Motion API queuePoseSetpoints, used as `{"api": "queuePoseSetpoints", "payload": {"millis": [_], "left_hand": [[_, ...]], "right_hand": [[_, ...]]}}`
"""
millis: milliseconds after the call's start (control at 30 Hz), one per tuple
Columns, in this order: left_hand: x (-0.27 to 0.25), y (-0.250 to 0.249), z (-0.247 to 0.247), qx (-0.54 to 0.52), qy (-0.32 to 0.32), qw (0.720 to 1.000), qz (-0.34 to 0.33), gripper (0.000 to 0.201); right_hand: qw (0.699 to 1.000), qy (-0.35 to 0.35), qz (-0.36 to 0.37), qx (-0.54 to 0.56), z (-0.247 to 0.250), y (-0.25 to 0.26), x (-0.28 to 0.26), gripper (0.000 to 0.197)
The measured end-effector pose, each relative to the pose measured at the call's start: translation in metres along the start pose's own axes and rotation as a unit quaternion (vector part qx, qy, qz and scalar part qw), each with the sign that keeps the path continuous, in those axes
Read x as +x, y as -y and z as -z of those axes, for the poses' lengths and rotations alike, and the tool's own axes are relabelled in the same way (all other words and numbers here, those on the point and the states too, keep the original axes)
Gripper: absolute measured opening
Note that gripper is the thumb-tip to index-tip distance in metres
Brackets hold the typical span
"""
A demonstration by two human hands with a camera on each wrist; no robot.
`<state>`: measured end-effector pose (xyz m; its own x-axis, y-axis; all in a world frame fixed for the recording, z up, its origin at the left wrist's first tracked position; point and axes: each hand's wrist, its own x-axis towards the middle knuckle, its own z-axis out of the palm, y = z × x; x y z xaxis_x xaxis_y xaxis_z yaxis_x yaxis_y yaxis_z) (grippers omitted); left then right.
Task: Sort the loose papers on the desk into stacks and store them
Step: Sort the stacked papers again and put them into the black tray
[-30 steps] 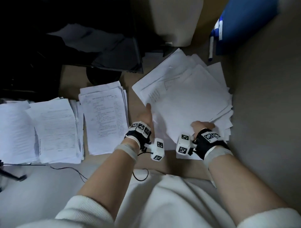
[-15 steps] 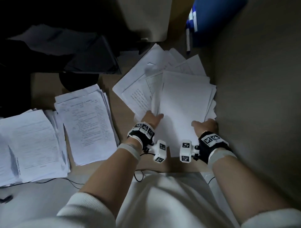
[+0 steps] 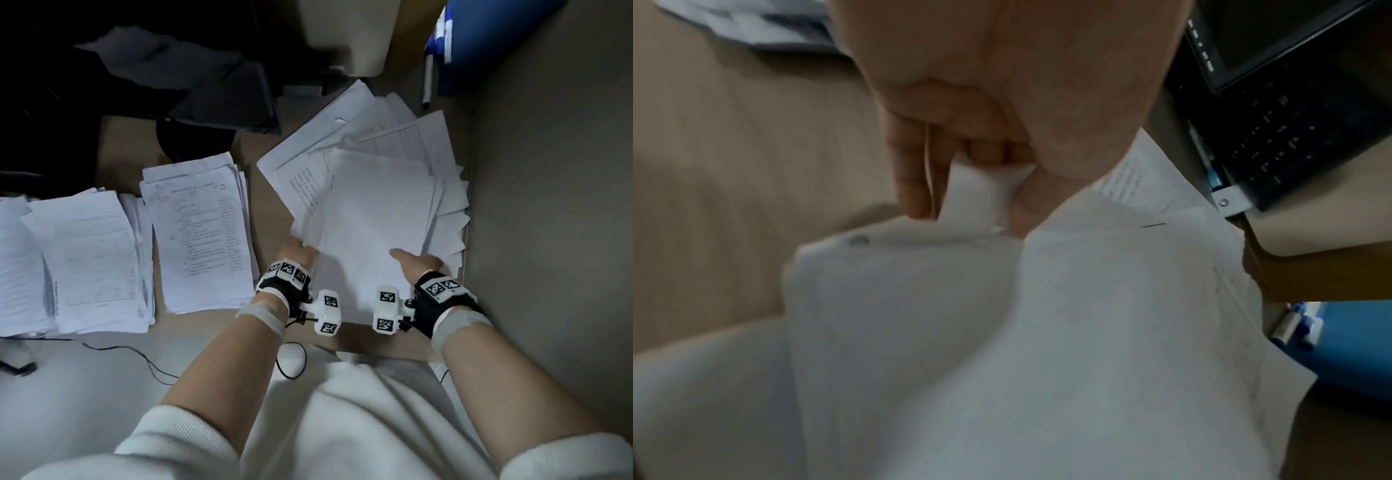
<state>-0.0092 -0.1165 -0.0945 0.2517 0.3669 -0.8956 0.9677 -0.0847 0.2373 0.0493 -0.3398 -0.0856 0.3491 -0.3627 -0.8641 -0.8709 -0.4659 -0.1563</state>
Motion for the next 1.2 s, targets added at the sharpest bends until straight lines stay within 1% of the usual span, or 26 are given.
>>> {"api": "queuePoseSetpoints", "payload": {"millis": [100,133,167,200,233,267,333,367,400,433,467,567,600,633,700,733,767,800,833,900,933,967,1000,1033,1100,1200], "left_hand": [[-0.016,0.014,-0.002,0.004,0.068,0.997,0.023,0.043],[-0.020,0.019,-0.004,-0.012,0.090,0.995,0.035,0.037],[-0.025,0.022,-0.006,-0.029,0.115,0.992,0.053,0.031],[-0.022,0.026,-0.009,-0.043,0.127,0.988,0.071,0.036],[-0.022,0.027,-0.009,-0.048,0.128,0.988,0.076,0.047],[-0.022,0.026,-0.007,-0.045,0.107,0.991,0.064,0.056],[-0.014,0.023,0.000,-0.040,0.024,0.999,0.001,0.060],[-0.011,0.022,0.003,-0.035,-0.003,0.999,-0.030,0.060],[-0.008,0.018,0.003,-0.020,-0.016,0.999,-0.046,0.066],[-0.010,0.013,0.002,0.006,-0.016,0.999,-0.051,0.073],[-0.011,0.008,-0.003,0.023,-0.005,0.999,-0.041,0.075],[-0.017,-0.002,-0.012,0.106,0.054,0.992,-0.035,0.061],[-0.018,-0.001,-0.011,0.120,0.048,0.991,-0.036,0.057],[-0.016,0.001,-0.012,0.113,0.040,0.992,-0.040,0.055],[-0.011,0.007,-0.012,0.042,0.019,0.998,-0.036,0.052],[-0.012,0.008,-0.011,-0.001,0.012,0.999,-0.039,0.047],[-0.014,0.008,-0.008,-0.035,0.018,0.999,-0.036,0.040],[-0.015,0.008,-0.006,-0.067,0.035,0.997,-0.028,0.038],[-0.015,0.006,-0.004,-0.090,0.053,0.994,-0.013,0.046],[-0.003,0.004,-0.006,-0.116,0.069,0.991,0.007,0.078],[0.003,0.002,-0.008,-0.119,0.080,0.990,0.000,0.092],[0.008,-0.003,-0.012,-0.118,0.090,0.989,-0.002,0.101],[0.006,-0.010,-0.014,-0.123,0.096,0.988,-0.007,0.103],[0.002,-0.017,-0.016,-0.144,0.094,0.985,-0.004,0.101],[-0.005,-0.029,-0.020,-0.221,0.093,0.971,0.013,0.091],[-0.005,-0.044,-0.024,-0.316,0.100,0.943,0.030,0.067]], "right_hand": [[0.999,0.004,0.047,0.010,-0.009,-0.010,-0.001,0.045],[0.998,0.017,0.060,0.006,-0.011,-0.012,0.000,0.037],[0.997,0.036,0.070,-0.001,-0.010,-0.013,-0.004,0.034],[0.996,0.055,0.074,-0.006,-0.009,-0.014,-0.006,0.034],[0.995,0.068,0.073,-0.012,-0.007,-0.014,-0.008,0.034],[0.994,0.076,0.070,-0.025,-0.005,-0.015,-0.008,0.033],[0.995,0.049,0.084,-0.031,-0.005,-0.013,-0.005,0.032],[0.994,0.029,0.100,-0.024,-0.006,-0.012,-0.004,0.040],[0.993,0.022,0.115,-0.010,-0.008,-0.010,-0.003,0.052],[0.992,0.030,0.125,0.002,-0.009,-0.008,-0.003,0.064],[0.991,0.050,0.126,0.003,-0.011,-0.006,-0.005,0.068],[0.984,0.123,0.125,-0.005,-0.018,-0.003,-0.010,0.061],[0.982,0.134,0.134,-0.009,-0.019,-0.002,-0.012,0.056],[0.981,0.130,0.142,-0.009,-0.020,-0.002,-0.013,0.052],[0.981,0.120,0.150,-0.001,-0.020,-0.002,-0.011,0.044],[0.980,0.123,0.156,0.013,-0.018,0.000,-0.013,0.038],[0.978,0.120,0.169,0.016,-0.016,0.004,-0.015,0.037],[0.977,0.107,0.186,0.012,-0.014,0.008,-0.017,0.040],[0.974,0.093,0.208,0.005,-0.011,0.015,-0.021,0.042],[0.967,0.068,0.245,-0.028,-0.005,0.034,-0.022,0.039],[0.961,0.065,0.261,-0.056,-0.001,0.046,-0.025,0.038],[0.955,0.065,0.277,-0.085,0.002,0.059,-0.027,0.040],[0.948,0.067,0.291,-0.114,0.004,0.071,-0.027,0.041],[0.940,0.067,0.303,-0.141,0.006,0.083,-0.028,0.042],[0.932,0.050,0.311,-0.178,0.008,0.104,-0.026,0.040],[0.938,0.013,0.291,-0.188,0.013,0.118,-0.013,0.037]]}}
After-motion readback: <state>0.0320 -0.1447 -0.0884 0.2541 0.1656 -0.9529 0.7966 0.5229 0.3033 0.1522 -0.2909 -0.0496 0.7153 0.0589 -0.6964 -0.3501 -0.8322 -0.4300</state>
